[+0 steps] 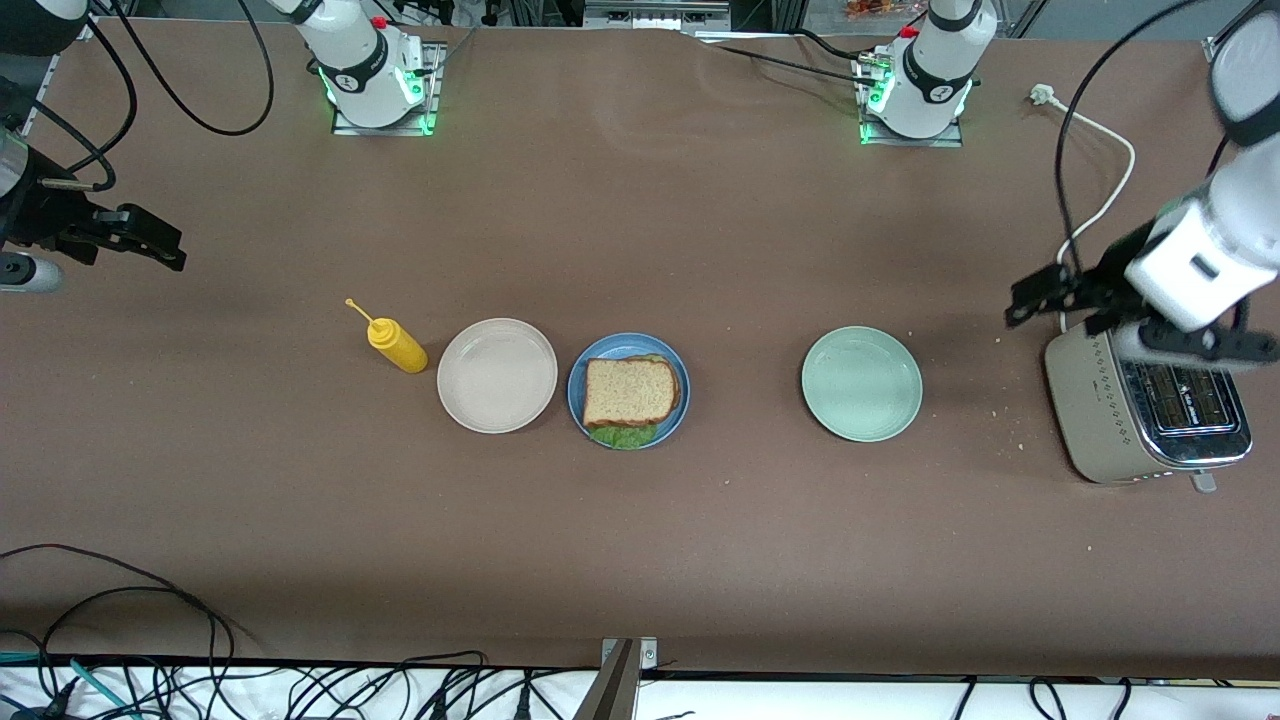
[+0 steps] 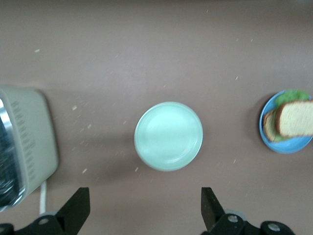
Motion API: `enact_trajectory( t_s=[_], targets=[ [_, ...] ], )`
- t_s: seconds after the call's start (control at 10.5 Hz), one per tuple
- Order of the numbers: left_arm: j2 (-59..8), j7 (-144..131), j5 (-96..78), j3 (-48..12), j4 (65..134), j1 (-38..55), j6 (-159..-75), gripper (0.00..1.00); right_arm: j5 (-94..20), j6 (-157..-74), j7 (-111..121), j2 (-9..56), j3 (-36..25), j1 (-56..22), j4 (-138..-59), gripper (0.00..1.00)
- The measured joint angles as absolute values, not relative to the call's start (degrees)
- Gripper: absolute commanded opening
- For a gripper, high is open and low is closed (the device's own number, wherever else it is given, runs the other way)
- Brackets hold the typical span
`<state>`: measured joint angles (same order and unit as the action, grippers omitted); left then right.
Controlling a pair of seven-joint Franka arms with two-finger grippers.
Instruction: Make sandwich in blue plate with both arms
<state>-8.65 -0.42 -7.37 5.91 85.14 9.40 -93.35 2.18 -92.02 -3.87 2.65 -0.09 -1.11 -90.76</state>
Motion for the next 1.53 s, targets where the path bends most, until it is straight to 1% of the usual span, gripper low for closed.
enact_trajectory(
  t_s=[0.19, 0.48, 0.86, 1.53],
  targets=[
    [-3.69, -0.42, -2.37, 5.75, 85.96, 9.49, -89.23, 1.0, 2.08, -92.02, -3.87, 2.68, -0.1, -1.1, -90.72, 1.0],
    [-0.36, -0.43, 0.27, 5.59, 86.85, 7.53, -86.12, 1.0, 1.99, -92.03, -3.87, 2.69, -0.02, -1.12, -90.71, 1.0],
    [-0.12, -1.47, 2.21, 5.03, 87.0, 6.54, -84.64, 1.0, 1.39, -92.03, -3.87, 2.69, 0.05, -1.15, -90.71, 1.0],
    [-0.13, -2.84, 2.23, 4.82, 86.99, 6.54, -84.45, 1.0, 1.38, -92.03, -3.87, 2.69, 0.05, -1.14, -90.7, 1.0]
  ],
)
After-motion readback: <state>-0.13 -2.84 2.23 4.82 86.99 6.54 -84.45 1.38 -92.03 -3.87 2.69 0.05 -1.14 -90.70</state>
